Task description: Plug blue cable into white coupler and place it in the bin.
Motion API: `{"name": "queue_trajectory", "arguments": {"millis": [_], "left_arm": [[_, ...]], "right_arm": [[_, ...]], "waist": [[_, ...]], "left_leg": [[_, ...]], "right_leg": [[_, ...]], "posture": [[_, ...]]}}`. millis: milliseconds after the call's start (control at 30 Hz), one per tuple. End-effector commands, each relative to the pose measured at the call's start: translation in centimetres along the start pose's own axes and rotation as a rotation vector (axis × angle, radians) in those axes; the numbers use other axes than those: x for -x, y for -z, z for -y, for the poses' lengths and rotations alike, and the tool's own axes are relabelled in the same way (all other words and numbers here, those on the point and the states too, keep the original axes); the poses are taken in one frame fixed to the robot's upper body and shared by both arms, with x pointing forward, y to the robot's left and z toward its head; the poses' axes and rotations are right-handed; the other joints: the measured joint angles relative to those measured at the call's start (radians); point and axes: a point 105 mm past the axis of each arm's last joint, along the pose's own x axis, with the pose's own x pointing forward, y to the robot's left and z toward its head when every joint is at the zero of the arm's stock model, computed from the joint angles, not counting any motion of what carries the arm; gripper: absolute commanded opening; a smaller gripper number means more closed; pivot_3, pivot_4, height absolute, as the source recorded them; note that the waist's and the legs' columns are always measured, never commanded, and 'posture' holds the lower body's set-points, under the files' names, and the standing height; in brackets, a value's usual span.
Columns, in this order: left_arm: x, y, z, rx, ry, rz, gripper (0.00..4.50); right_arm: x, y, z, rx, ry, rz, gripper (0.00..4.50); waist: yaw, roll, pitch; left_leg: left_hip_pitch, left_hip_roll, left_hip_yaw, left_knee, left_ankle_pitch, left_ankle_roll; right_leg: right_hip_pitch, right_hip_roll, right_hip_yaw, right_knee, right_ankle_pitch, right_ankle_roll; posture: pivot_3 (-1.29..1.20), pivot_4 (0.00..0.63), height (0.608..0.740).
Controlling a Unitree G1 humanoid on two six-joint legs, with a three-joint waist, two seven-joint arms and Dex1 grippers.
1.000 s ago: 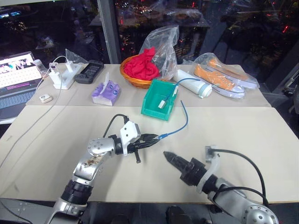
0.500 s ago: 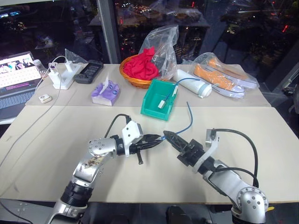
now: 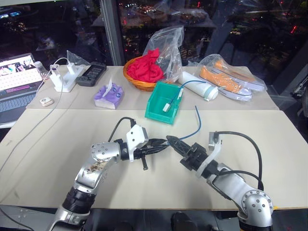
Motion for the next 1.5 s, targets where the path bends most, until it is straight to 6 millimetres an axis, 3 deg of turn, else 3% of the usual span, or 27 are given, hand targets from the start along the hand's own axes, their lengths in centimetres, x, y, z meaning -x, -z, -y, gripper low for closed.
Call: {"name": "queue_trajectory", "arguments": {"millis": [33,100,1100,1167,1300,1400,1500], "left_arm": [[-0.2,-1.0,0.4,-0.031,0.026,0.023,0.07],[-0.1,-1.0,0.4,-0.029,0.027,0.022,0.07],[0.1,-0.6,0.3,-0.008,0.013,0.008,0.07],[0.1,-0.6,0.3,-0.001,0.014,0.011,1.07],[0.3,-0.4,0.1,0.012,-0.002,0.004,2.34],[0.9,-0.6,-0.7,0.015,-0.044,0.007,2.34],[2.3,-1.1,-2.9,0.015,-0.195,0.011,2.34]], "right_arm": [[0.0,-0.4,-1.3,-0.005,-0.059,0.024,0.49],[0.1,-0.4,-1.4,-0.004,-0.061,0.025,0.06],[0.0,-0.5,-1.9,0.024,-0.090,0.026,0.06],[0.0,-0.5,-2.0,0.026,-0.092,0.024,0.00],[0.3,-1.3,-2.0,0.032,-0.094,0.052,0.00],[0.7,-2.3,-2.3,0.024,-0.107,0.094,0.00],[0.8,-2.2,-2.6,0.051,-0.118,0.085,0.00]], "waist": [[0.000,0.000,0.000],[-0.001,0.000,0.000],[0.000,0.000,0.000],[0.000,0.000,0.000],[0.000,0.000,0.000],[0.000,0.000,0.000],[-0.001,0.000,0.000]], "left_leg": [[0.000,0.000,0.000,0.000,0.000,0.000],[0.000,0.000,0.000,0.000,0.000,0.000],[0.000,0.000,0.000,0.000,0.000,0.000],[0.000,0.000,0.000,0.000,0.000,0.000],[0.000,0.000,0.000,0.000,0.000,0.000],[0.000,0.000,0.000,0.000,0.000,0.000],[0.000,0.000,0.000,0.000,0.000,0.000]], "right_leg": [[0.000,0.000,0.000,0.000,0.000,0.000],[0.000,0.000,0.000,0.000,0.000,0.000],[0.000,0.000,0.000,0.000,0.000,0.000],[0.000,0.000,0.000,0.000,0.000,0.000],[0.000,0.000,0.000,0.000,0.000,0.000],[0.000,0.000,0.000,0.000,0.000,0.000],[0.000,0.000,0.000,0.000,0.000,0.000]], "posture": [[0.00,0.150,0.722],[0.00,0.150,0.722],[0.00,0.150,0.722],[0.00,0.150,0.722],[0.00,0.150,0.722],[0.00,0.150,0.722],[0.00,0.150,0.722]]}}
